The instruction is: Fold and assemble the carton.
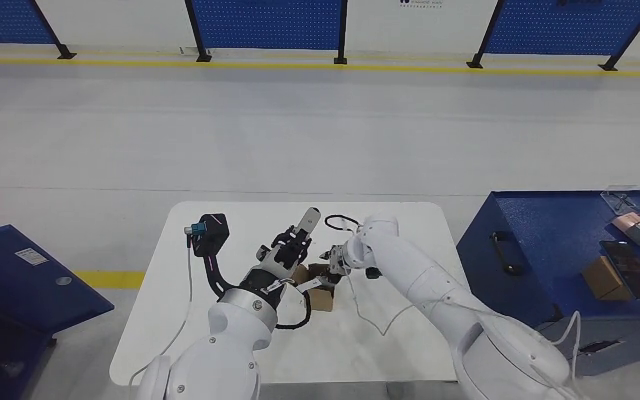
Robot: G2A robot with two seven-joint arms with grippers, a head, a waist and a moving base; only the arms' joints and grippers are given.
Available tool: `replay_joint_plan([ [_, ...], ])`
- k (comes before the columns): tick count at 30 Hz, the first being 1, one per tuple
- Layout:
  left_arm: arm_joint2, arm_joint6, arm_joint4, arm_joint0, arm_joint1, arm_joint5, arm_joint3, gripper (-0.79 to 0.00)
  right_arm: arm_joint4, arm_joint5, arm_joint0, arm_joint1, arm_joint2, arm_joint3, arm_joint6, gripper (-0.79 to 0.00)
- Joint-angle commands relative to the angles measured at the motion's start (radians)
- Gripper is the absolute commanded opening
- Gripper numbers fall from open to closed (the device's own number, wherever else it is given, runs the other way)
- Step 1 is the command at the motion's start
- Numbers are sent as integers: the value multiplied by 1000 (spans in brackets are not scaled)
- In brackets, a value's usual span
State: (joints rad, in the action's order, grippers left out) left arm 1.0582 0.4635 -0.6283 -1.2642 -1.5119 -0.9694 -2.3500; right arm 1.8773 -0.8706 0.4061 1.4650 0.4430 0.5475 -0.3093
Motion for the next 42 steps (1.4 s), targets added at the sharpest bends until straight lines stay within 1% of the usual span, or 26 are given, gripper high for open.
replay_joint_plan([
  [1,0,0,0,0,0,0,0,0,-30,-19,-12,-8,13,-12,78,0],
  [3,0,0,0,0,0,0,0,0,-92,-13,-26,-26,26,-16,167,0],
  [5,0,0,0,0,0,0,0,0,-174,21,-33,-52,39,-14,300,0],
  [7,0,0,0,0,0,0,0,0,-300,69,-34,-88,41,15,476,0],
  [8,0,0,0,0,0,0,0,0,-386,115,-32,-110,37,39,596,0],
  [9,0,0,0,0,0,0,0,0,-481,182,-29,-135,33,52,726,0],
  [10,0,0,0,0,0,0,0,0,-584,273,-24,-161,26,60,860,0],
  [11,0,0,0,0,0,0,0,0,-650,370,-14,-187,32,46,984,0],
  [13,0,0,0,0,0,0,0,0,-723,564,11,-231,63,30,1192,0],
  [14,0,0,0,0,0,0,0,0,-756,652,23,-251,77,24,1264,0],
  [16,0,0,0,0,0,0,0,0,-825,811,46,-283,100,21,1356,0],
  [17,0,0,0,0,0,0,0,0,-855,887,56,-298,113,24,1388,0],
  [18,0,0,0,0,0,0,0,0,-895,968,62,-311,123,24,1395,0],
  [20,0,0,0,0,0,0,0,0,-1018,1129,73,-333,125,34,1371,0],
  [22,0,0,0,0,0,0,0,0,-1064,1227,92,-348,141,61,1374,0],
  [23,0,0,0,0,0,0,0,0,-1061,1237,99,-354,154,68,1379,0],
  [24,0,0,0,0,0,0,0,0,-1046,1222,107,-359,166,85,1403,0],
  [34,0,0,0,0,0,0,0,0,-1046,1222,107,-359,166,85,1403,0],
  [36,-5,-3,-18,-5,2,14,14,0,-1046,1222,107,-359,166,85,1403,0],
  [37,-37,-20,-96,-24,10,31,61,0,-1046,1222,107,-359,166,85,1403,0],
  [38,-85,-22,-148,-46,13,24,77,0,-1046,1222,107,-359,166,85,1403,0],
  [39,-111,-3,-134,-57,11,-12,66,0,-1046,1222,107,-359,166,85,1403,0],
  [40,-128,1,-122,-62,7,-43,74,0,-1046,1222,107,-359,166,85,1403,0],
  [42,-168,-31,-117,-83,-6,-43,136,0,-1046,1222,107,-359,166,85,1403,0],
])
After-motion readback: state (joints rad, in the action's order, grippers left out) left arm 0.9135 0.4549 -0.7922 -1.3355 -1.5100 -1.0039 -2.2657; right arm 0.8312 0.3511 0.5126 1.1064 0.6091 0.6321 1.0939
